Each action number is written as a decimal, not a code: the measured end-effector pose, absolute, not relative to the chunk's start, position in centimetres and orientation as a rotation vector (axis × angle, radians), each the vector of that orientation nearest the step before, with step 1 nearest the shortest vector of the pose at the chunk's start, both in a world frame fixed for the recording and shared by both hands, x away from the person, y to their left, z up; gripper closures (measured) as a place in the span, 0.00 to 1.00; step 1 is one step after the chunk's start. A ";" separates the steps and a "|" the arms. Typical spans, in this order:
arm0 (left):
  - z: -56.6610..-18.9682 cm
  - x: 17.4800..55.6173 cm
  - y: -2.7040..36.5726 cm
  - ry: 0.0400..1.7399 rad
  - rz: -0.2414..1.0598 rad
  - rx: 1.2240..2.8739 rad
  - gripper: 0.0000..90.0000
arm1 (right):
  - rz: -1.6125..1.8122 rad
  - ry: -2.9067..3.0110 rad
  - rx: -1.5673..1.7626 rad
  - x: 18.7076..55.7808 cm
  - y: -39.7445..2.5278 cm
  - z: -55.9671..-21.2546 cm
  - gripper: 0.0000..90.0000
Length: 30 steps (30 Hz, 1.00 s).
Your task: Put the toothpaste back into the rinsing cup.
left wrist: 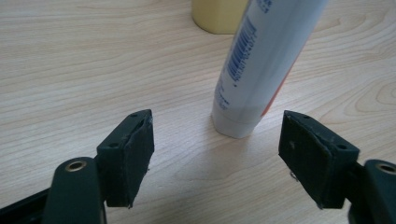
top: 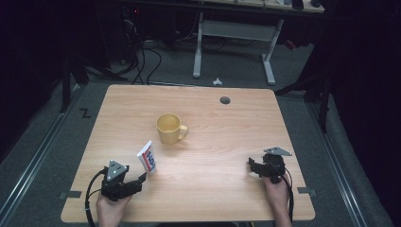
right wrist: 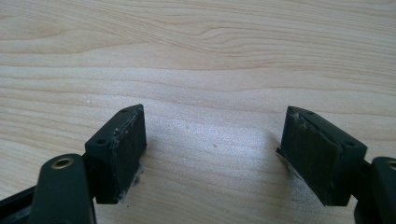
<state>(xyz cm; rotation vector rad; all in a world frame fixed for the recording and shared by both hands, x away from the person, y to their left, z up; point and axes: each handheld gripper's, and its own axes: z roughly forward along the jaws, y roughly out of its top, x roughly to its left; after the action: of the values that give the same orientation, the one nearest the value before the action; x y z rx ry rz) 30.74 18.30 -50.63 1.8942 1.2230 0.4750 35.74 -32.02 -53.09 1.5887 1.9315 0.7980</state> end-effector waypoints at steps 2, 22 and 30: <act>-50.6 30.8 17.9 1.215 0.472 1.903 0.33 | 0.799 1.932 1.587 35.7 -32.0 -53.1 0.25; -49.6 32.0 16.0 1.174 0.496 1.896 0.38 | 0.796 1.934 1.586 35.6 -32.0 -53.1 0.25; -49.2 32.7 15.6 1.166 0.499 1.879 0.41 | 0.796 1.934 1.586 35.6 -32.0 -53.1 0.25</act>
<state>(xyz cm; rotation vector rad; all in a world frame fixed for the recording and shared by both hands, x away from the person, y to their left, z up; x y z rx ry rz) 32.72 15.61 -49.23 1.8787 1.1657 0.4991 35.64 -32.00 -53.09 1.5859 1.9337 0.7964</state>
